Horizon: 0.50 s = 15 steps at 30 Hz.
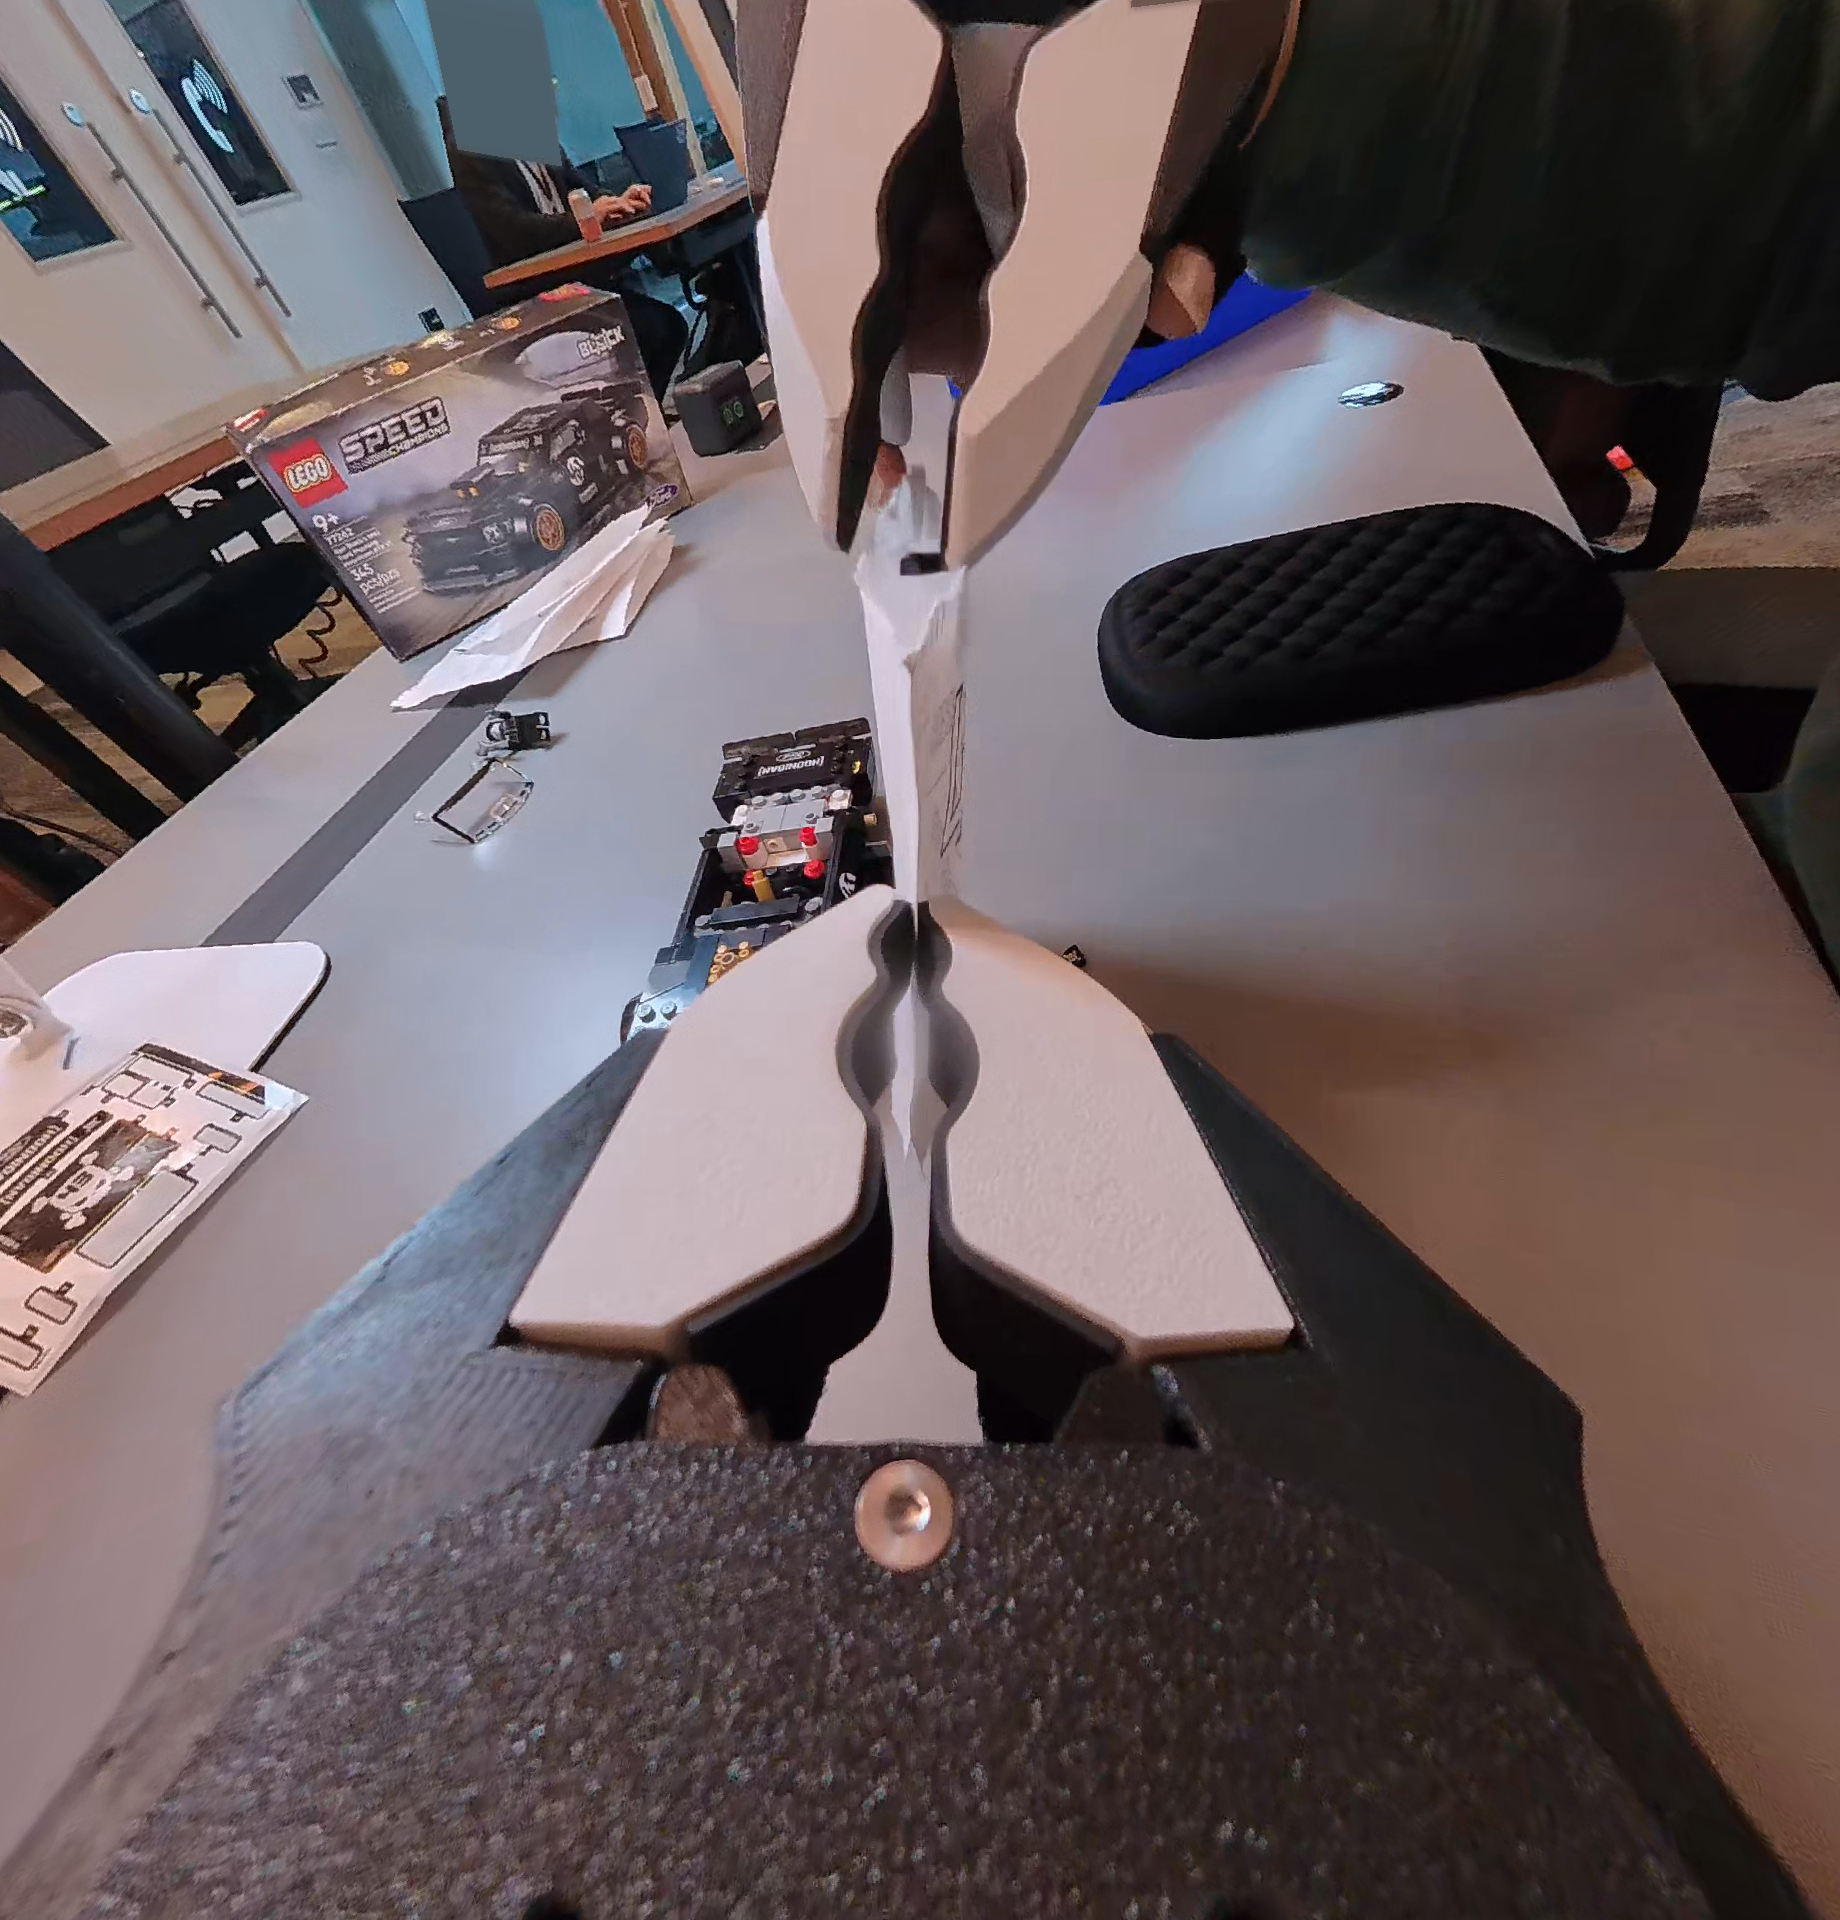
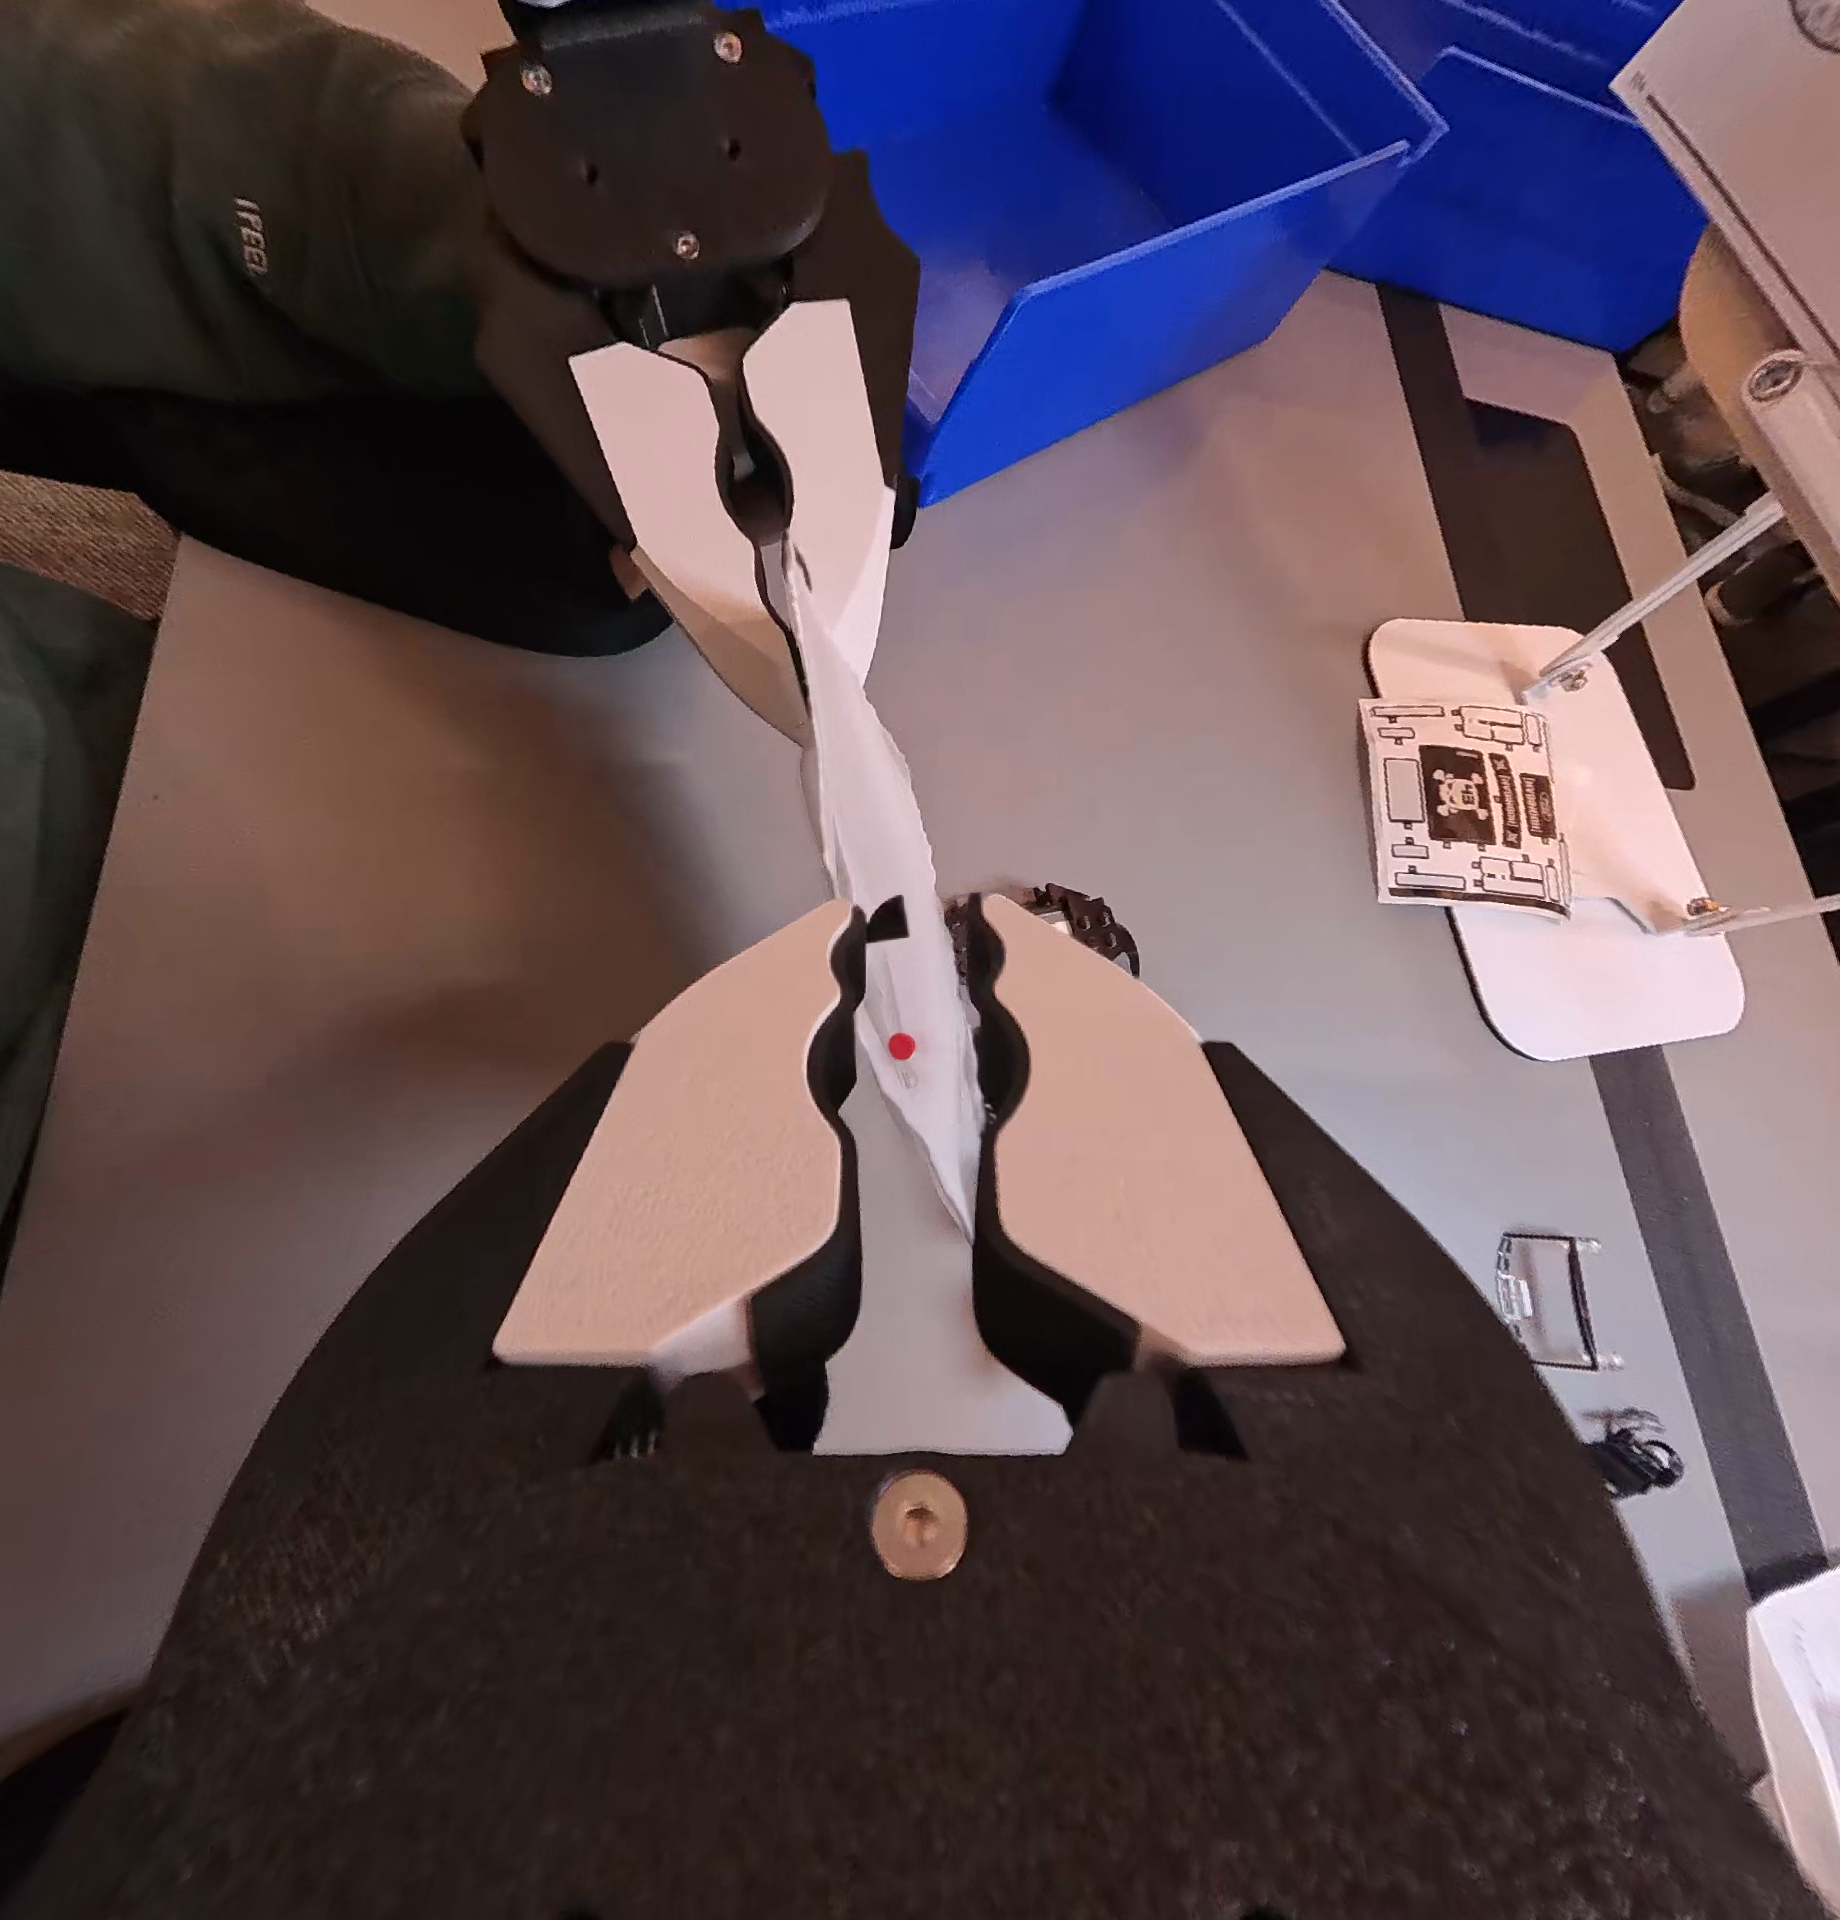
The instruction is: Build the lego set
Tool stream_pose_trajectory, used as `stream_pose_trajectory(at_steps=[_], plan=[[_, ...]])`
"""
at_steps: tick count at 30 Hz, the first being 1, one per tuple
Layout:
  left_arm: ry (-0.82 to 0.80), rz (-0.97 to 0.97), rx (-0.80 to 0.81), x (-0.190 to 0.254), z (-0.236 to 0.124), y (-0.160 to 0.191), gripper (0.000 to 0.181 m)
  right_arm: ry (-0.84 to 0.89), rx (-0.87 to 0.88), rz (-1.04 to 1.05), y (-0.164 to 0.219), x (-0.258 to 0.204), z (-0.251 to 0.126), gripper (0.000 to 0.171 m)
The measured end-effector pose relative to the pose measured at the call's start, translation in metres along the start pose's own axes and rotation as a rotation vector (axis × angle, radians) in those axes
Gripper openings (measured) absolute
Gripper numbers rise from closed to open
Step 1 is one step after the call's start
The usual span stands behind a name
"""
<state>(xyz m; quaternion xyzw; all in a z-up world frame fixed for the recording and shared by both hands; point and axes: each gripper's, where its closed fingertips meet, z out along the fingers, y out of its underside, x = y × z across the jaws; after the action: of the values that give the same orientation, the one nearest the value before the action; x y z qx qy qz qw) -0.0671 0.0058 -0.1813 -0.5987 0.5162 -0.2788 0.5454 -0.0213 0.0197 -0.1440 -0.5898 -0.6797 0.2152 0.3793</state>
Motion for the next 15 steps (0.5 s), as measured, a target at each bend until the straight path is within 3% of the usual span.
stream_pose_trajectory(at_steps=[9, 15], plan=[[0.026, 0.029, 0.038, 0.007, -0.002, -0.007, 0.000, -0.019, -0.035, 0.042, 0.010, 0.004, -0.002, 0.021], [0.001, 0.014, 0.020, 0.002, -0.001, -0.004, 0.000, 0.000, 0.053, 0.083, -0.001, 0.009, -0.016, 0.021]])
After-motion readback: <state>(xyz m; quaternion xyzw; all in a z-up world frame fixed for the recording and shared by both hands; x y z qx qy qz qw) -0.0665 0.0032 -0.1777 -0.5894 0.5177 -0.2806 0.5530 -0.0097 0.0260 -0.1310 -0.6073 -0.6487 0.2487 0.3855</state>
